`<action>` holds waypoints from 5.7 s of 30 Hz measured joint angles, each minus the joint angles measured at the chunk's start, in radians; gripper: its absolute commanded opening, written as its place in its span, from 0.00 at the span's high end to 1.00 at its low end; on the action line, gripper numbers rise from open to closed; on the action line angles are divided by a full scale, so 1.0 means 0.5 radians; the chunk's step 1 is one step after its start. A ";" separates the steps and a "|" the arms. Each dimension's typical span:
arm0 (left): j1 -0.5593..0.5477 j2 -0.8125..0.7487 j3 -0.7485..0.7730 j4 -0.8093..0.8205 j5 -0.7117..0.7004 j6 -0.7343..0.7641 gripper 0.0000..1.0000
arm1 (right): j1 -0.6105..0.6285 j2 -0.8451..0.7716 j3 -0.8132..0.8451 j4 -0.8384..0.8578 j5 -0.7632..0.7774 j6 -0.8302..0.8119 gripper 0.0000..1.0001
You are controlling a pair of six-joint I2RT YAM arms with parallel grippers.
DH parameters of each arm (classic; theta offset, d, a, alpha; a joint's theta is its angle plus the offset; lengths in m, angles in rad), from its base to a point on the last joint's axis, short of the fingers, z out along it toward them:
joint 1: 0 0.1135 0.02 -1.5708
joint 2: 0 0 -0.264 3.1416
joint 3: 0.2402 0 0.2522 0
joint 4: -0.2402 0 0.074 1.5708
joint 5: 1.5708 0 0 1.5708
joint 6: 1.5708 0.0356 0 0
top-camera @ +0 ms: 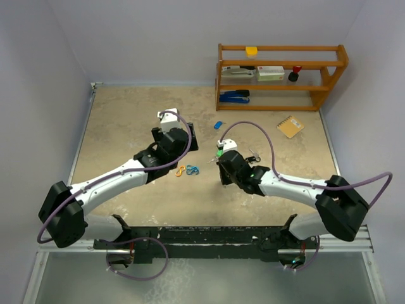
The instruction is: Put the keys on the keyring
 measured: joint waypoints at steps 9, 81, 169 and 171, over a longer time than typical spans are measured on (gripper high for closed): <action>0.058 0.053 -0.043 0.015 0.000 -0.011 0.10 | -0.004 -0.124 -0.011 0.021 0.117 -0.078 1.00; 0.102 0.694 -0.292 0.057 -0.170 -0.840 0.45 | -0.183 -0.514 -0.069 0.094 0.071 -0.217 1.00; -0.144 0.690 0.184 0.414 1.174 -0.086 1.00 | -0.224 -0.375 -0.137 0.391 -0.153 -0.540 1.00; -0.146 0.691 0.184 0.414 1.174 -0.086 1.00 | -0.224 -0.375 -0.137 0.391 -0.146 -0.540 1.00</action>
